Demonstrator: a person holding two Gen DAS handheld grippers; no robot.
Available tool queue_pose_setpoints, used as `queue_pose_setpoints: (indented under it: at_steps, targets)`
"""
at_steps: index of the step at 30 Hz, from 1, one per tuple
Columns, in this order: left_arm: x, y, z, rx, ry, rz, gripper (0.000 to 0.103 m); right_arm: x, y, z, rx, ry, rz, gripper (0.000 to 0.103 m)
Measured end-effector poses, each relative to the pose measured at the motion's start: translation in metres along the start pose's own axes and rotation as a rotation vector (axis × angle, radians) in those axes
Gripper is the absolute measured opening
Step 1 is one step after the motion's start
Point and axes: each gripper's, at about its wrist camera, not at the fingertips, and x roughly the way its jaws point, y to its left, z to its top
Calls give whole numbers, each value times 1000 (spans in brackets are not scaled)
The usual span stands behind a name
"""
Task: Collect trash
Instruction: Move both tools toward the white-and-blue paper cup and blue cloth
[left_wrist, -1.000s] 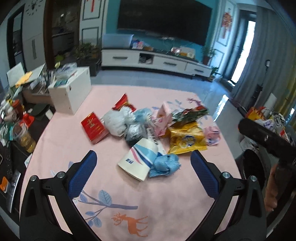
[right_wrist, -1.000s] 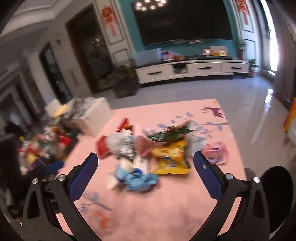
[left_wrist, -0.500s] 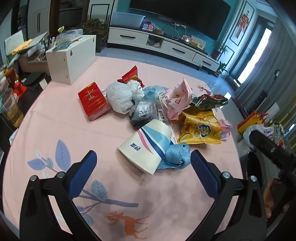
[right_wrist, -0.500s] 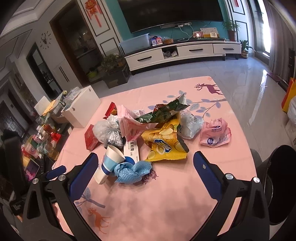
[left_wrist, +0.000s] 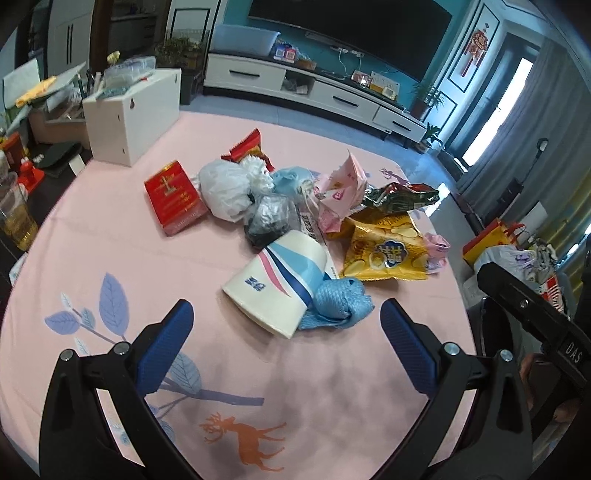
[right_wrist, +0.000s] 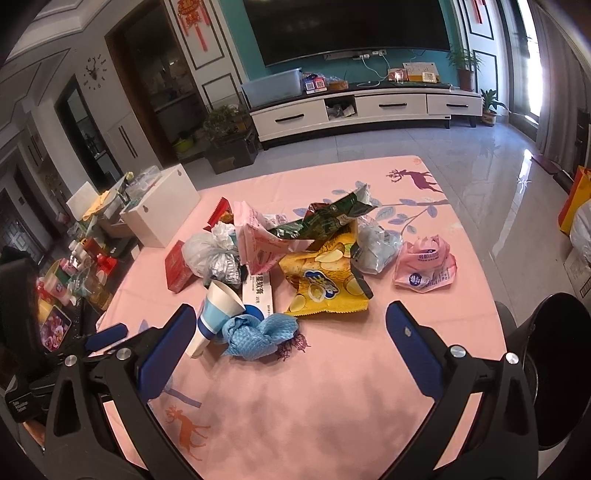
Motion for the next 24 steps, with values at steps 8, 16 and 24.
queue_pose_setpoints:
  at_steps: [8,16,24]
  targets:
    - [10,4,0,-24,34,-23,100,5,-3,-1,17,-3,-9,100]
    - [9,25,6,-52,5,-7,100,10,-5,1,9,7,29,94]
    - [33,55,8,-167,50,-53,100,29,-21,3,95,66,102,86]
